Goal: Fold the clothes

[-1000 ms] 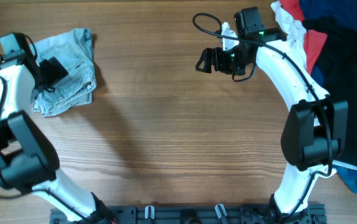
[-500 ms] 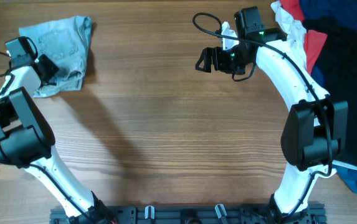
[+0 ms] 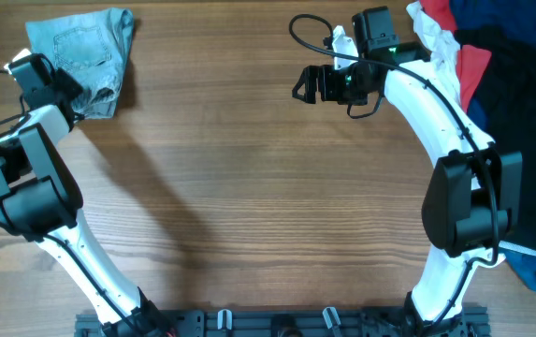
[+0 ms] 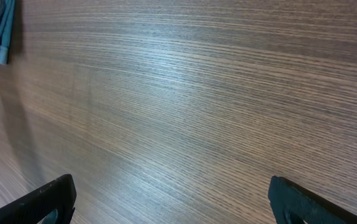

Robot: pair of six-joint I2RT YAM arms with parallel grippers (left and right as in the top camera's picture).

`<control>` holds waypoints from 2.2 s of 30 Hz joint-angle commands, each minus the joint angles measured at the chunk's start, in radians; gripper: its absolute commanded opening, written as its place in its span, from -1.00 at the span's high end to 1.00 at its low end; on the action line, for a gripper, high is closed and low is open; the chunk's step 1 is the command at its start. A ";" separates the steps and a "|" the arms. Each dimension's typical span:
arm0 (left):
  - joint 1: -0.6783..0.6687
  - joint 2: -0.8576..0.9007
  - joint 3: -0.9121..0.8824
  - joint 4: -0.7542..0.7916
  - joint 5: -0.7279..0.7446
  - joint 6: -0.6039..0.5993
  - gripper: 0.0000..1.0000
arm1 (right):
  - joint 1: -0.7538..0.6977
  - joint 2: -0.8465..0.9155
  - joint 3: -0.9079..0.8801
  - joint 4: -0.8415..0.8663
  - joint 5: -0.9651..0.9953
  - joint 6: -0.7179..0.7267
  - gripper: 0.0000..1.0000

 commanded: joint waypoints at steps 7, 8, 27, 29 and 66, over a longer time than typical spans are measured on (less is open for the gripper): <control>-0.003 -0.050 -0.013 0.040 -0.006 0.055 -1.00 | 0.006 -0.008 0.010 0.111 0.017 -0.019 -0.99; -0.003 -0.085 -0.013 0.020 -0.006 0.055 -0.99 | 0.006 -0.008 0.010 0.137 0.017 -0.020 -0.99; -0.179 -0.740 -0.013 -0.928 0.481 0.047 -1.00 | 0.005 -0.317 0.002 0.249 0.153 -0.084 -0.99; -0.201 -0.775 -0.013 -0.970 0.480 0.055 -0.99 | 0.005 -0.317 -0.002 0.244 0.152 -0.084 -0.99; -0.307 -1.745 -0.882 -0.404 0.169 0.041 -0.99 | 0.005 -0.317 -0.002 0.244 0.152 -0.084 -0.99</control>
